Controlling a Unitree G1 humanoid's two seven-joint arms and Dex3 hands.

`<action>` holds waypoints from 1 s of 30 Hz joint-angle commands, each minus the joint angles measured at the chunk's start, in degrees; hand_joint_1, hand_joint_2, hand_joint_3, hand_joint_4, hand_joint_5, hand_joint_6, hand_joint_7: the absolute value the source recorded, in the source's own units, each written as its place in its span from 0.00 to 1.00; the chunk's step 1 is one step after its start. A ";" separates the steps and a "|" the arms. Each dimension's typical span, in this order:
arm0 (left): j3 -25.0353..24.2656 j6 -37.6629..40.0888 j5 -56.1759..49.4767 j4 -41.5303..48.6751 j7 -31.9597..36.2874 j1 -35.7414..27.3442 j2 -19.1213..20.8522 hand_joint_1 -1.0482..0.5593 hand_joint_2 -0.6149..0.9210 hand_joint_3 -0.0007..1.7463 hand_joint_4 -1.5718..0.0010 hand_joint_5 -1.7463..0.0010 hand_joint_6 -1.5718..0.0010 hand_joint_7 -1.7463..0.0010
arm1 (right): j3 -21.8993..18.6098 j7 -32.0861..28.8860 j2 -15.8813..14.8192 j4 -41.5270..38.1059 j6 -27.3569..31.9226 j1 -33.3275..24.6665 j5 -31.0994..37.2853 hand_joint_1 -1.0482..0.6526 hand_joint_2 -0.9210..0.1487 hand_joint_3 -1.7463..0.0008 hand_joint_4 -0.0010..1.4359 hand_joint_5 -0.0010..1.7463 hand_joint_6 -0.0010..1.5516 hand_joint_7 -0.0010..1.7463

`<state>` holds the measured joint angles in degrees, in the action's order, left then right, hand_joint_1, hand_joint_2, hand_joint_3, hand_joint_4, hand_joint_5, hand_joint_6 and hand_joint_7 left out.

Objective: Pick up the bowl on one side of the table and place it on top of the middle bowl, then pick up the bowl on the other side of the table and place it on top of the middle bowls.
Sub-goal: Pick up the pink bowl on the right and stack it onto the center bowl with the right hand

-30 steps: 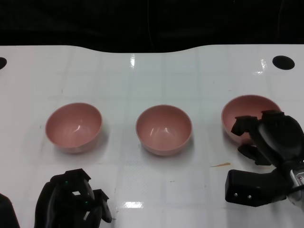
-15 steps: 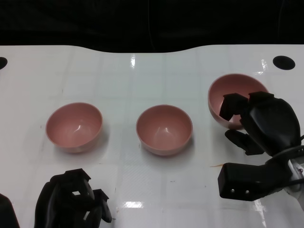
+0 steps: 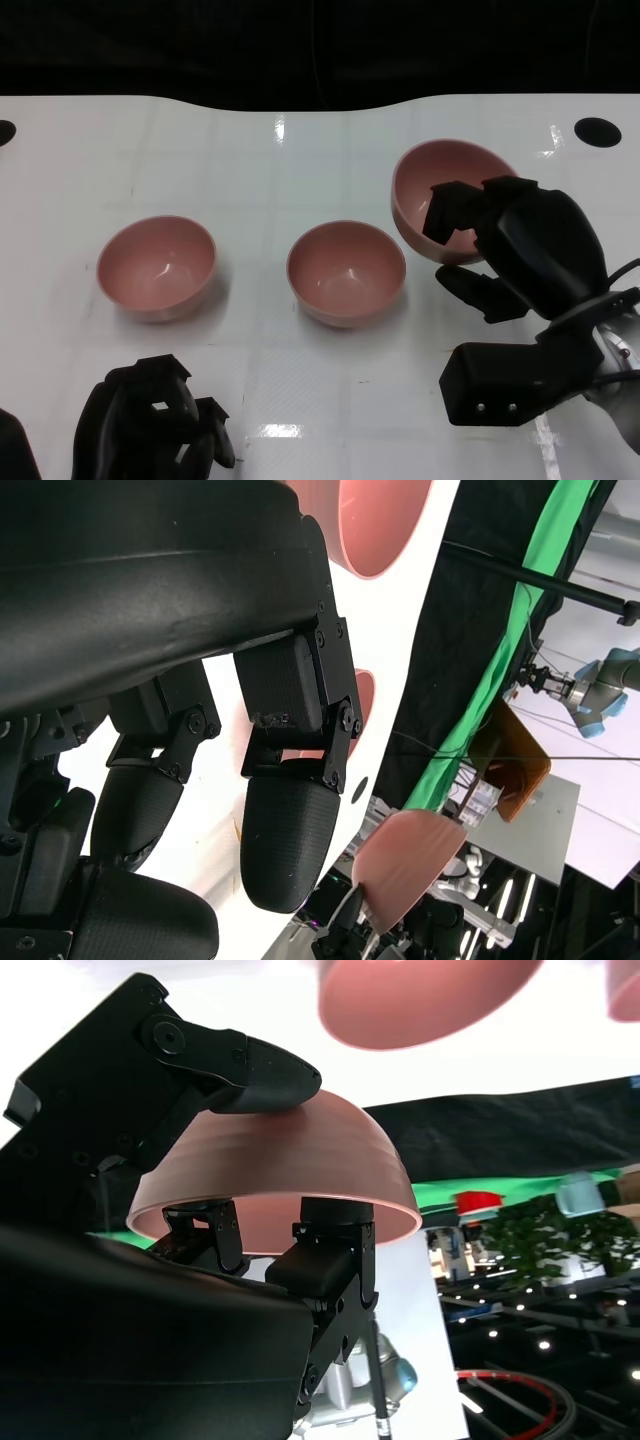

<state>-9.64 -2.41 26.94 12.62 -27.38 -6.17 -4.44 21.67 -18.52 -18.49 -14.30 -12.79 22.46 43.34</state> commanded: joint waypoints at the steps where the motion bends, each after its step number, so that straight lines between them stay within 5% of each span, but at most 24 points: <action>1: -0.08 -0.29 -0.03 -0.04 -0.46 -0.38 0.63 0.14 0.03 1.00 0.00 0.38 0.00 0.46 | -0.32 0.44 0.71 0.78 -1.83 0.99 -1.05 0.49 0.48 0.25 0.67 1.00 0.48 0.99; 18: 0.42 -0.39 -0.20 -0.77 0.19 -0.94 0.27 0.14 0.02 1.00 0.00 0.39 0.00 0.46 | 2.63 5.54 7.01 -6.18 -5.88 6.48 -2.11 0.49 0.57 0.18 0.70 1.00 0.49 1.00; 24: 0.50 -0.76 -0.16 -0.84 0.03 -1.13 0.13 0.13 0.03 1.00 0.00 0.39 0.00 0.46 | 4.80 7.55 7.64 -10.29 -4.43 9.55 0.28 0.46 0.49 0.22 0.69 1.00 0.47 1.00; 28: 0.52 -0.75 -0.03 -0.96 0.08 -1.25 -0.02 0.13 0.03 1.00 0.00 0.38 0.00 0.46 | 6.03 8.15 8.32 -12.60 -3.51 11.19 1.25 0.46 0.45 0.32 0.67 1.00 0.60 0.58; 30: 0.66 -0.89 -0.43 -1.12 0.39 -1.37 -0.02 0.13 0.03 1.00 0.00 0.38 0.00 0.46 | 6.42 7.74 8.83 -14.07 -3.67 11.84 1.29 0.47 0.46 0.33 0.68 1.00 0.63 0.55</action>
<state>-8.77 -2.69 26.94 12.29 -27.35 -6.82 -4.90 27.83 -10.65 -9.74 -27.40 -16.47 32.83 44.58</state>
